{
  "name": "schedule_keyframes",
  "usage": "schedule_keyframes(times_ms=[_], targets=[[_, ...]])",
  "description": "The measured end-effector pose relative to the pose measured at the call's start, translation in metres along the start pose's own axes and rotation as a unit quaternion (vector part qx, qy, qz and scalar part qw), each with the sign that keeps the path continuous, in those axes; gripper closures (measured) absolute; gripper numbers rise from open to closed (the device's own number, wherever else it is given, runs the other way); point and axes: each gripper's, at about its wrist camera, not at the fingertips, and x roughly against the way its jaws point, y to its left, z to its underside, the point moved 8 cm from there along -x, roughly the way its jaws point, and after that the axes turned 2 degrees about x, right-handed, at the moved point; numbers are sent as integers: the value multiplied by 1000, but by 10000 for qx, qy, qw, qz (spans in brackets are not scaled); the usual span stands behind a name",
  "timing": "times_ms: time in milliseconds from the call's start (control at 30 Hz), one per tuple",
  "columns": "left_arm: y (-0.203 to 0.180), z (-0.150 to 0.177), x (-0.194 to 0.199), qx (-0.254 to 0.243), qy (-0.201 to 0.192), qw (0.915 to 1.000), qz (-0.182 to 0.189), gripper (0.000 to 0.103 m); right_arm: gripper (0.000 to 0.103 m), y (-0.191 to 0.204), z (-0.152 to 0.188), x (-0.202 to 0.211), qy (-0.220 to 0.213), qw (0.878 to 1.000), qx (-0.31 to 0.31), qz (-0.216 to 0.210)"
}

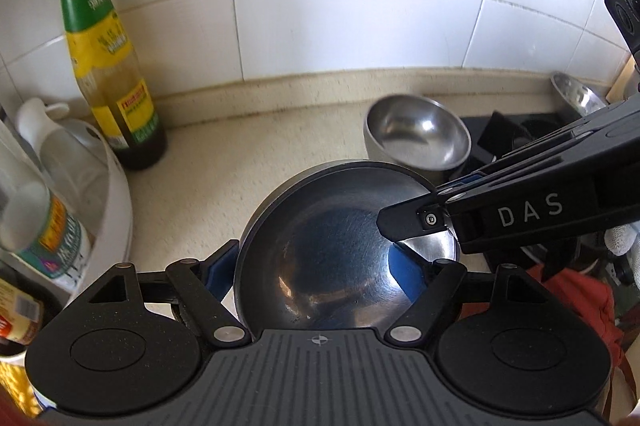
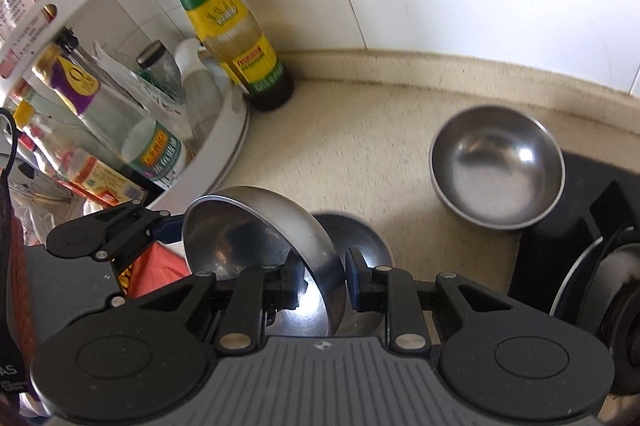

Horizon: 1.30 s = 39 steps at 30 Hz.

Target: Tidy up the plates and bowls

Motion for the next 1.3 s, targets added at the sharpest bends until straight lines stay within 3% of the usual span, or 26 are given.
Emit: schedule_keyframes(times_ms=[200,367,467,800,1300], targets=[[-1,3,-6,-63,73,9999,58,20,80,-4,6,-5,126,9999,-33,36],[2,3,-10,-47,171,9997,190,22,74,-11,7,-7,197,9996,-149,151],[11,-2,-2,-37,18,10000,40,19,66,-16,4,4,27,9994,13,352],[29,-32,10,135,-336,9992,-194,17,65,-54,-3,32,-411,9968,-401,563],[-25,-82,-63,-666,154,9975,-166,9,64,-135,-16,20,-613,9864,-1120,1039]])
